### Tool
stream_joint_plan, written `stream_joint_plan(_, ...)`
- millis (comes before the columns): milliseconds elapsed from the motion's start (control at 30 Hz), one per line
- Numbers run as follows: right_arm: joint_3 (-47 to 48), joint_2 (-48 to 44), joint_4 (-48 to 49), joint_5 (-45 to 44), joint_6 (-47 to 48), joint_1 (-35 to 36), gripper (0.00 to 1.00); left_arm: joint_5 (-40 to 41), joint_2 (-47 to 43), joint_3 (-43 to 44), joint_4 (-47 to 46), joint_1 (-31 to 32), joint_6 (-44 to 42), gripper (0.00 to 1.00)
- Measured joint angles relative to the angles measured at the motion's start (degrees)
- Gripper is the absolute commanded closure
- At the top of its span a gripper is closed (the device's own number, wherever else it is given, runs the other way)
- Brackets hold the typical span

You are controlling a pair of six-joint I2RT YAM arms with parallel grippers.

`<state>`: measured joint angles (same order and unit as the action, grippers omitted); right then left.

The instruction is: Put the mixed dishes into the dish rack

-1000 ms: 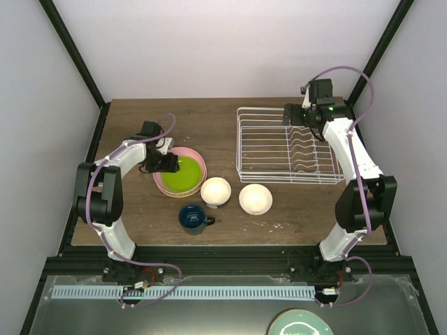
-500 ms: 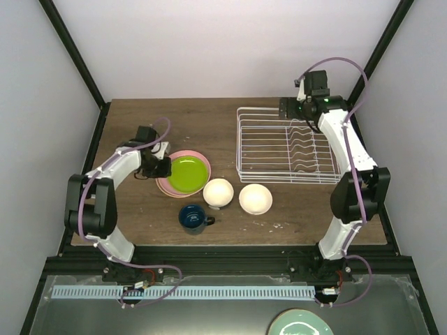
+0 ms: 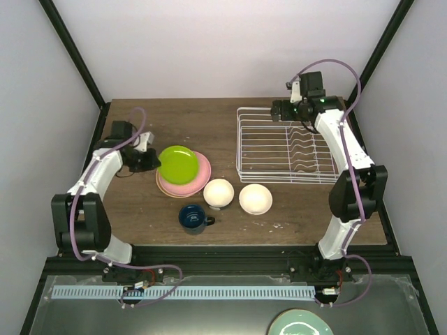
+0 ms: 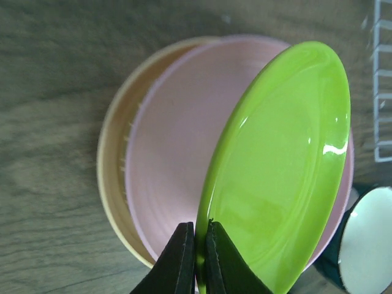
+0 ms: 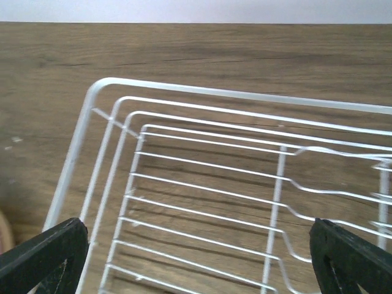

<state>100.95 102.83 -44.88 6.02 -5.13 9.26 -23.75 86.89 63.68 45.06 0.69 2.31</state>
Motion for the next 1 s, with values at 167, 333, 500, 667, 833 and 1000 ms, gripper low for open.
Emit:
stream_joint_plan(167,-3.72,-1.09,4.17,13.09,0.33,0.00,0.00,-5.66,-3.06,3.15,-0.96,-5.33,0.48,1.00)
stream_joint_plan(333,-11.87,-3.91,11.98,28.22,-2.08,0.70,0.00,-14.25,-5.55,4.46,-6.93,-5.88,3.10,1.00)
stream_joint_plan(500,-13.33,-4.20,18.27,37.62,-3.74,4.72,0.07,-19.43,-5.62,4.20,-12.68,-5.51,6.54,1.00)
stream_joint_plan(667,-8.76,-0.13,20.39,42.21,-4.17,10.54,0.13,-19.91,-4.96,4.44,-15.34,-2.12,7.78,1.00)
stream_joint_plan(833,-4.79,6.38,21.00,42.80,-4.44,14.43,0.13,-19.87,-3.10,4.94,-16.68,2.40,8.66,1.00)
stream_joint_plan(1000,-4.15,9.57,20.57,42.58,-4.63,15.72,0.23,-19.87,-2.95,4.96,-18.27,2.95,9.70,1.00)
